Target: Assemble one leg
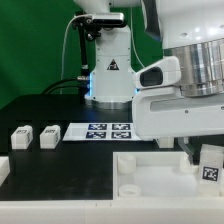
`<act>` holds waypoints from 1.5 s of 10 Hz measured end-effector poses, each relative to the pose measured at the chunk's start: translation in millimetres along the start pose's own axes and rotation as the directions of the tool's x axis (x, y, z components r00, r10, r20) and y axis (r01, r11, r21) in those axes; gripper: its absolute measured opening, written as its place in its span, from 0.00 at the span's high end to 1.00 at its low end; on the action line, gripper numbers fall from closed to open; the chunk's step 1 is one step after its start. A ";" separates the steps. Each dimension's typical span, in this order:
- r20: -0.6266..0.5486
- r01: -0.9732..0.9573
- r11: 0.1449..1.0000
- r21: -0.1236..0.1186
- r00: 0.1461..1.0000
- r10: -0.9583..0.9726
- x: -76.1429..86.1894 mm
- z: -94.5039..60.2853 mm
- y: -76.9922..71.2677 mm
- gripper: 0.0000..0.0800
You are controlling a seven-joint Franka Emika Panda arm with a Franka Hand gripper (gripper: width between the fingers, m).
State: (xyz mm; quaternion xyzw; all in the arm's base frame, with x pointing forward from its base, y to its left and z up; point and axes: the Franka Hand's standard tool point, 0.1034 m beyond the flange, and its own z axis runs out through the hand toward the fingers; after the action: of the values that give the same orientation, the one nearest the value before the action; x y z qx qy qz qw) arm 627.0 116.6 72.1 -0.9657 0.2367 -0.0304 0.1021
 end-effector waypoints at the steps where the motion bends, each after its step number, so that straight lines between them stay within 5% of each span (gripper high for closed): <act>1: 0.008 -0.165 0.986 0.014 0.986 0.165 1.5 -0.6 1.3 0.60; 2: 0.036 -0.382 0.924 0.030 0.924 0.381 1.3 -0.8 2.9 0.60; 4: 0.131 -0.748 0.664 -0.003 0.658 0.742 -3.9 -2.3 -0.9 0.61; 6: 0.156 -0.869 0.494 -0.023 0.485 0.861 -4.9 -1.3 -1.1 0.61; 8: 0.158 -0.837 0.547 -0.013 0.538 0.828 -5.2 -1.2 -1.1 0.53; 9: 0.158 -0.836 0.548 -0.013 0.540 0.827 -5.3 -1.1 -1.2 0.30; 10: 0.151 -0.795 0.606 -0.007 0.598 0.787 -5.6 -1.0 -1.1 0.30; 12: 0.104 -0.470 0.883 0.010 0.879 0.466 -8.7 0.0 -3.2 0.19; 15: 0.095 -0.199 0.979 0.037 0.976 0.195 -7.3 0.1 -0.8 0.19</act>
Offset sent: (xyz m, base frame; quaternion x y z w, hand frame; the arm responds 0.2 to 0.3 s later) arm 0.0085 0.0167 0.0156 0.0243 -0.1050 0.5238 0.8450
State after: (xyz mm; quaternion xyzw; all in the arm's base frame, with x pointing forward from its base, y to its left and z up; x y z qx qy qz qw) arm 620.9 120.6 72.1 -0.9353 0.3257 0.0182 0.1374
